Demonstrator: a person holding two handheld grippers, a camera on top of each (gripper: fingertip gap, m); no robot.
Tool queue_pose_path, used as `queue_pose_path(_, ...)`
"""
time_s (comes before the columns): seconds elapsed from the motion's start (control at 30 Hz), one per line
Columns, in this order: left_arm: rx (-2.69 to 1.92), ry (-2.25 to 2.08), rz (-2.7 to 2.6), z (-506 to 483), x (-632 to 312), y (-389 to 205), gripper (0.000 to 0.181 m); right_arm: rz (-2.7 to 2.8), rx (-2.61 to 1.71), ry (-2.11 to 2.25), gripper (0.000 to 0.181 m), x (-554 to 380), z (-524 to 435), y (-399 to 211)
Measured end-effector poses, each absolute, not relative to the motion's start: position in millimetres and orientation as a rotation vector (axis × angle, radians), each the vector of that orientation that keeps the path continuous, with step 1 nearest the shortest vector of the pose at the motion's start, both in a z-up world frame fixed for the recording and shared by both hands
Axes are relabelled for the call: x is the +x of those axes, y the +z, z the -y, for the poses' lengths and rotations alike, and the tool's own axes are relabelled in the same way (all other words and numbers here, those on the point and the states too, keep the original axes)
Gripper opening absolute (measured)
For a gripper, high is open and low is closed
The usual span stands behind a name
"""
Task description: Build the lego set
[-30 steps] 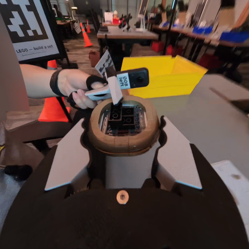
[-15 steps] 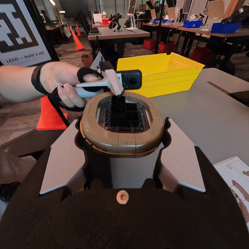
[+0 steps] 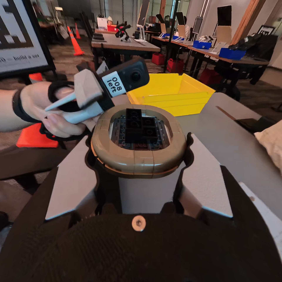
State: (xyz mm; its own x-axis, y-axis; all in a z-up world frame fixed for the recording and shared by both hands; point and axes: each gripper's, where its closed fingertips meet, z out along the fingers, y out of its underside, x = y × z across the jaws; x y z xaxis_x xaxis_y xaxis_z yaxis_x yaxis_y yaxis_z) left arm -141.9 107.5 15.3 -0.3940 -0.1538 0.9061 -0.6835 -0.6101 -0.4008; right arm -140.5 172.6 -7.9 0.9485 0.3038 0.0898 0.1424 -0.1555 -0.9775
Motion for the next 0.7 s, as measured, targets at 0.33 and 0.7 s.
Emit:
queue_pose_path(0.33, 1.523, 2.072, 1.380, -105, -143, -10, 0.041, 0.419, -1.692, 0.148, 0.120, -147, -179, -16)
queue_pose_path(0.7, 1.445, 2.126, 1.318, -120, -147, -24, 0.038, 0.422, -1.616, 0.188, 0.121, -147, -187, -18)
